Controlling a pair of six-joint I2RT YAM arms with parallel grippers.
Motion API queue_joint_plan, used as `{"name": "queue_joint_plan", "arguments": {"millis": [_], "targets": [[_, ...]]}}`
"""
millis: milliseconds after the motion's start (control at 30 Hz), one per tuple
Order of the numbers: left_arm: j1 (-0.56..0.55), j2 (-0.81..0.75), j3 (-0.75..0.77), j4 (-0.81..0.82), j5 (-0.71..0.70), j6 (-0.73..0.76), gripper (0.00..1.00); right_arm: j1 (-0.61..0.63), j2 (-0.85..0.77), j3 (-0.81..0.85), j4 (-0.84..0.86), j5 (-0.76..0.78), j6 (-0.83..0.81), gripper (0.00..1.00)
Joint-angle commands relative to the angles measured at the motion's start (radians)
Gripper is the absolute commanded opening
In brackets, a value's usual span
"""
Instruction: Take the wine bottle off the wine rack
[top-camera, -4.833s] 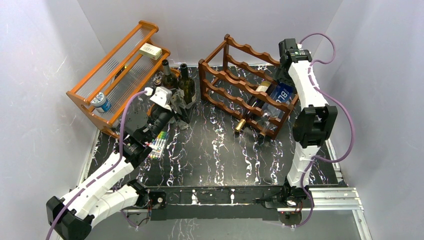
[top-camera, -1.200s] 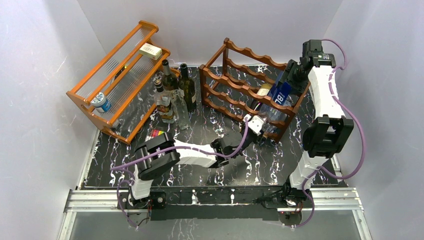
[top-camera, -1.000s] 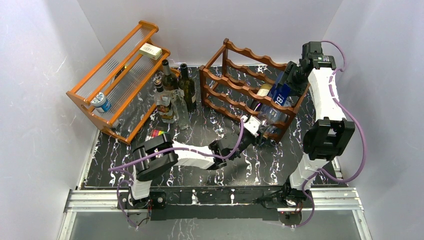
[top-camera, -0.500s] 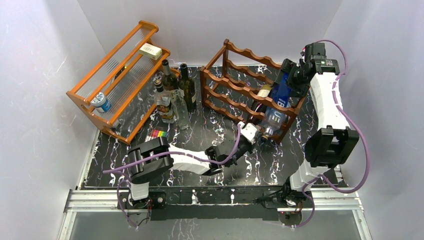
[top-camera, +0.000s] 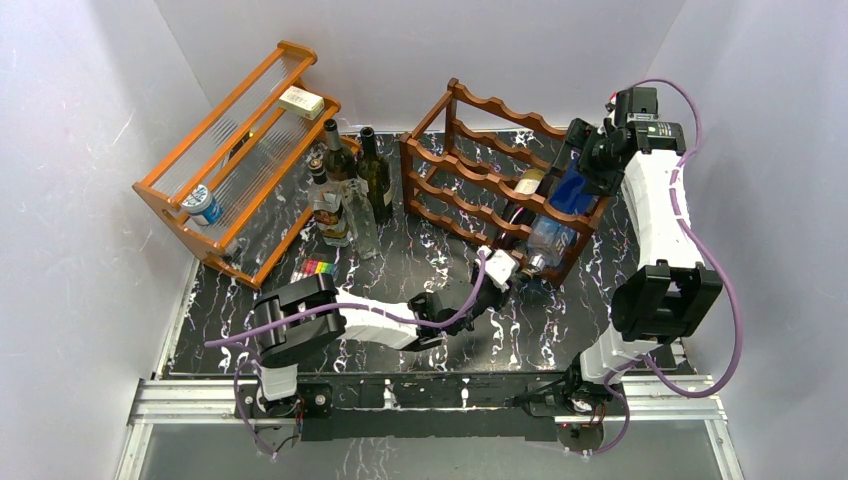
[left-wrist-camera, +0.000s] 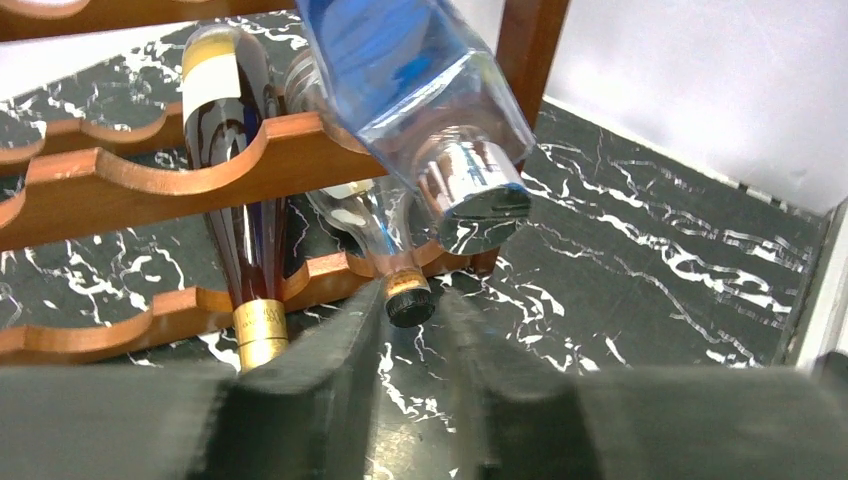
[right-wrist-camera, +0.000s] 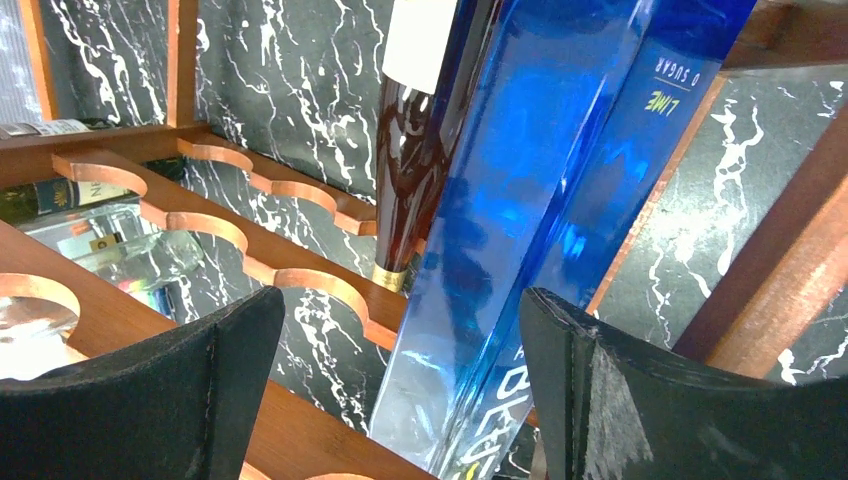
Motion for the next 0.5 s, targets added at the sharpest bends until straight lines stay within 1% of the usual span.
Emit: {"name": "queue_joint_plan", "arguments": {"millis": [0, 100, 167, 200, 267, 300, 367, 433, 467], "targets": [[-0.004, -0.094, 0.019, -0.029, 0.084, -0.028, 0.37, -0.007, -0.013, 0.073, -0.041, 0.037, -0.033, 0.98], [-0.004, -0.097, 0.028, -0.058, 0.116, -0.040, 0.61, -0.007, -0.027, 0.093, -0.038, 0.022, -0.030, 0.98], [-0.004, -0.085, 0.037, -0.061, 0.144, -0.041, 0.70, -0.007, -0.037, 0.092, -0.030, 0.011, -0.026, 0.98], [-0.004, -0.072, 0.049, -0.062, 0.154, -0.035, 0.72, -0.007, -0.041, 0.090, -0.028, 0.005, -0.024, 0.98], [-0.003, -0.054, 0.075, -0.068, 0.159, -0.044, 0.86, -0.007, -0.042, 0.090, -0.027, -0.005, -0.022, 0.98], [-0.003, -0.049, 0.087, -0.070, 0.144, -0.060, 0.91, -0.007, -0.044, 0.089, -0.026, -0.008, -0.022, 0.98], [-0.004, -0.037, 0.118, -0.092, 0.054, -0.126, 0.97, -0.007, -0.044, 0.093, -0.029, -0.003, -0.022, 0.98], [-0.004, -0.019, 0.163, -0.152, -0.054, -0.240, 0.98, -0.007, -0.045, 0.102, -0.028, 0.000, -0.023, 0.98], [-0.003, -0.007, 0.181, -0.162, -0.070, -0.279, 0.98, -0.007, -0.044, 0.109, -0.029, -0.001, -0.025, 0.98]]}}
